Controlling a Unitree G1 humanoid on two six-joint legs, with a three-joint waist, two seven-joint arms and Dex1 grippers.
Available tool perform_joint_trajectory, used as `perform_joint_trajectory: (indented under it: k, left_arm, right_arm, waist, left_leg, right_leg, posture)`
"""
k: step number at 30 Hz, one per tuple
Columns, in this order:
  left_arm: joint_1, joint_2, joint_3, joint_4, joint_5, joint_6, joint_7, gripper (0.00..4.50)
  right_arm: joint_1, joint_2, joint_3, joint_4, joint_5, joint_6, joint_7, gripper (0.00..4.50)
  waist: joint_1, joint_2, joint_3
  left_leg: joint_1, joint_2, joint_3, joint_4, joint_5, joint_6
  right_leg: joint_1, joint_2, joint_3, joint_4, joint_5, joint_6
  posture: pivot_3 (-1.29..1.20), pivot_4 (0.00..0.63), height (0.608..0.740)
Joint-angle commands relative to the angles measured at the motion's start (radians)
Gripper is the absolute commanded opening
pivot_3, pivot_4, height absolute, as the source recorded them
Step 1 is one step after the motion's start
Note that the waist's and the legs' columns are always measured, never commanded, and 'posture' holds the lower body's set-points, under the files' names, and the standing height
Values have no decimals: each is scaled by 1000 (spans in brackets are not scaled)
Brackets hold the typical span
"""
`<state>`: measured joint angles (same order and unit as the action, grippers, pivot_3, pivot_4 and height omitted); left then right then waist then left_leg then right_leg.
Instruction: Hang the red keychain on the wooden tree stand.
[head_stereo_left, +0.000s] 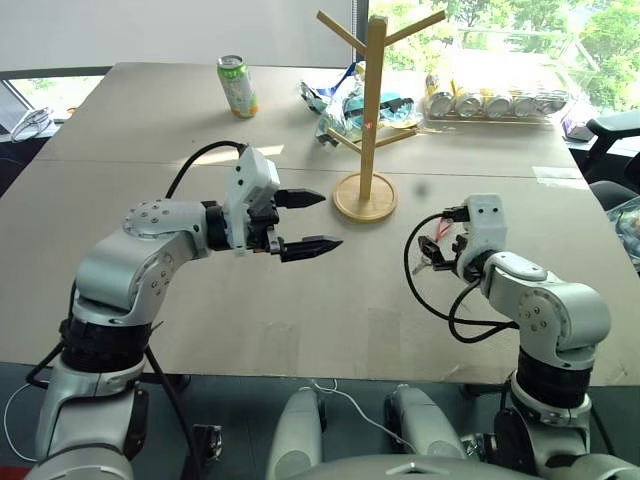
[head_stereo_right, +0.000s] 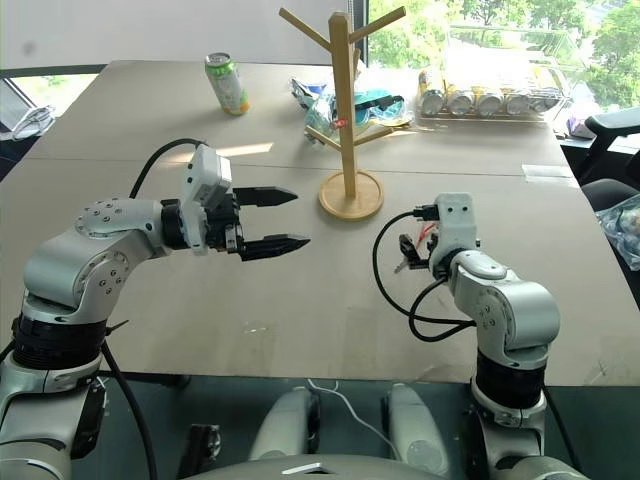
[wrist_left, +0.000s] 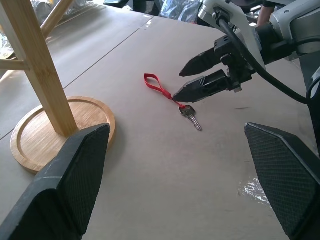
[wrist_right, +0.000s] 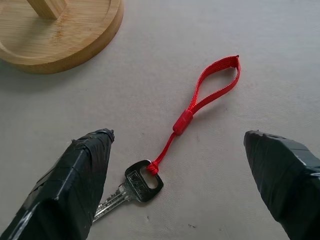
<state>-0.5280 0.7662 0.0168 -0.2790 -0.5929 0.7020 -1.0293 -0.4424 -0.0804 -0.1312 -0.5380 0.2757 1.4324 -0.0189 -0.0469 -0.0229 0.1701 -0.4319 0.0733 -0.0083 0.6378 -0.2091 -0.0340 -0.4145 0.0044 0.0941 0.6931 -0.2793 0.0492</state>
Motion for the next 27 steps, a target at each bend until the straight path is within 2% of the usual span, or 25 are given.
perform_joint_trajectory:
  k: [1,14,15,17,21,22,24,27]
  left_arm:
    - [-30,8,8,-2,-6,-14,-13,4431]
    - [-32,17,16,-6,-4,-12,-21,4431]
    - [-34,16,15,-4,-3,-13,-21,4500]
    - [-37,14,12,-1,-2,-14,-20,4500]
    - [-36,13,13,-3,-4,-12,-21,4500]
    - [-37,14,13,-4,-5,-11,-22,4500]
    - [-40,13,15,-3,-12,-3,-21,4500]
    - [-43,11,18,1,-14,-1,-21,4500]
  right_arm:
    - [-19,15,5,23,-27,-47,-18,4500]
    - [-18,21,32,156,-97,-170,-37,4500]
    - [-18,22,33,165,-101,-180,-38,3951]
    - [-17,22,40,177,-108,-194,-36,3326]
    - [-8,17,62,180,-121,-205,-26,1309]
    - [-7,14,67,181,-123,-206,-24,987]
    - [-3,11,77,181,-123,-205,-17,55]
    - [-1,8,90,185,-124,-209,-9,55]
  waist:
    - [2,0,0]
    - [2,0,0]
    - [2,0,0]
    - [2,0,0]
    - [-1,0,0]
    - [-1,0,0]
    - [-1,0,0]
    - [0,0,0]
  left_leg:
    - [0,0,0,0,0,0]
    - [0,0,0,0,0,0]
    - [0,0,0,0,0,0]
    - [0,0,0,0,0,0]
    - [0,0,0,0,0,0]
    - [0,0,0,0,0,0]
    - [0,0,0,0,0,0]
    - [0,0,0,0,0,0]
  right_leg:
    - [0,0,0,0,0,0]
    - [0,0,0,0,0,0]
    - [0,0,0,0,0,0]
    - [0,0,0,0,0,0]
    - [0,0,0,0,0,0]
    - [0,0,0,0,0,0]
    - [0,0,0,0,0,0]
    - [0,0,0,0,0,0]
  posture:
    - [0,150,732]
    - [0,150,732]
    - [0,150,732]
    - [0,150,732]
    - [0,150,732]
    - [0,150,732]
    - [0,150,732]
    - [0,150,732]
